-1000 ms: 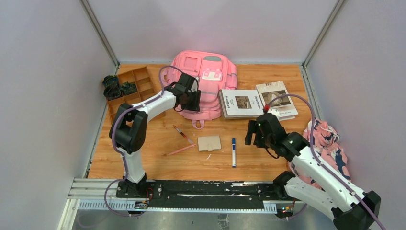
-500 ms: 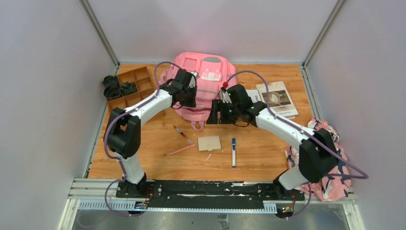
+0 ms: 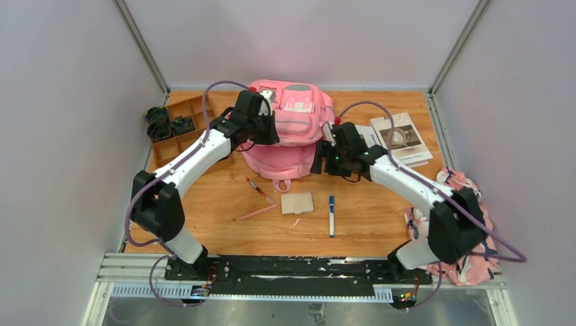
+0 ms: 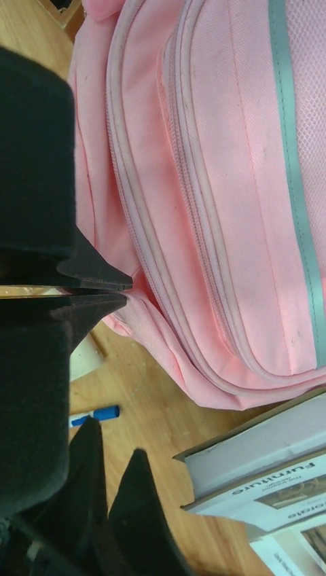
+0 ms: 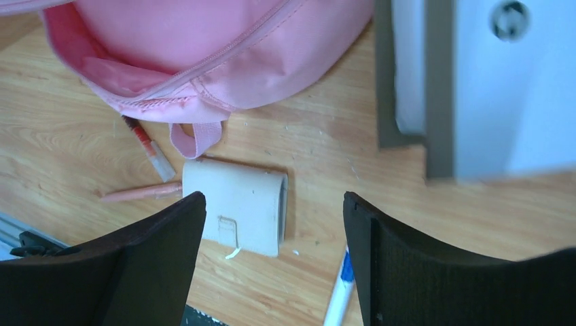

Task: Pack the student bag
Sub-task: Adjust the student bag at the center of the board, then pick up the book from the center of the board.

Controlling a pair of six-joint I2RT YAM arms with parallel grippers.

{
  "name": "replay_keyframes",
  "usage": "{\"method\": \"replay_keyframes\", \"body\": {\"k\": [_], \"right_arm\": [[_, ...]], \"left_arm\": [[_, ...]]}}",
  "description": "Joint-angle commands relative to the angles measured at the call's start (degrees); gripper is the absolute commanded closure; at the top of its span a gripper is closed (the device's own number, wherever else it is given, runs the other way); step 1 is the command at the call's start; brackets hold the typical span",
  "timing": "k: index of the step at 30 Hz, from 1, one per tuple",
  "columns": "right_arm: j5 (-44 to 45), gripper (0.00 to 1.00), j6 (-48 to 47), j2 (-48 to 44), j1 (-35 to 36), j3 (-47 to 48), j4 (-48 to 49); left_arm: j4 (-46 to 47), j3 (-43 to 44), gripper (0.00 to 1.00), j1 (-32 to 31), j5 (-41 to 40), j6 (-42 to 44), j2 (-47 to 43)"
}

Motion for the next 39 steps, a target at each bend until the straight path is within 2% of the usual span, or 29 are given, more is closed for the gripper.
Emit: {"method": "replay_keyframes", "body": {"k": [1, 4, 8, 10, 13, 17, 19, 22, 29, 33, 36, 39], "right_arm": [[4.45, 0.2, 0.19, -13.13, -0.86, -4.21, -1.93], [0.89, 0.16, 3.85, -19.8, -1.79, -8.15, -1.43], [-2.03, 0.08, 16.65, -30.62, -7.63, -18.33, -0.61], [-5.97, 0.05, 25.81, -36.99, -13.4, -26.28, 6.1], [-12.01, 0.03, 39.31, -44.6, -21.34, -38.41, 22.7], [-13.65, 0.0, 46.51, -45.64, -26.34, -43.01, 29.28], [-14.51, 0.0, 52.14, -43.71, -27.65, -45.51, 35.72], [-13.98, 0.0, 62.57, -38.35, -28.69, -51.33, 52.11], [-13.5, 0.0, 68.44, -18.58, -29.22, -51.64, 73.05], [-14.94, 0.0, 68.6, -7.85, -29.45, -49.13, 79.81], [-14.66, 0.0, 70.8, 1.77, -29.45, -49.36, 92.58], [-13.78, 0.0, 72.99, 14.28, -29.45, -48.53, 109.56]], "left_arm": [[2.69, 1.55, 1.0, 0.3, 4.12, -2.04, -3.78], [3.44, 2.21, 1.0, 0.3, 5.43, -2.71, -3.44], [3.78, 1.01, 1.0, 0.3, 5.59, -2.82, -2.88], [4.31, 0.09, 1.0, 0.3, 6.32, -3.09, -2.69], [5.84, -1.75, 1.0, 0.3, 7.72, -4.02, -2.92], [7.87, -2.97, 1.0, 0.3, 10.57, -4.61, -2.79], [7.18, -2.72, 1.0, 0.3, 10.94, -4.33, -2.41], [7.41, -3.28, 1.0, 0.3, 11.07, -4.23, -2.76], [7.32, -2.48, 1.0, 0.29, 12.35, -4.4, -3.45], [7.03, -2.21, 1.0, 0.3, 12.63, -4.21, -3.14], [7.15, -2.33, 1.0, 0.3, 13.37, -4.47, -3.12], [7.12, -2.81, 1.0, 0.29, 14.25, -4.47, -3.36]]}}
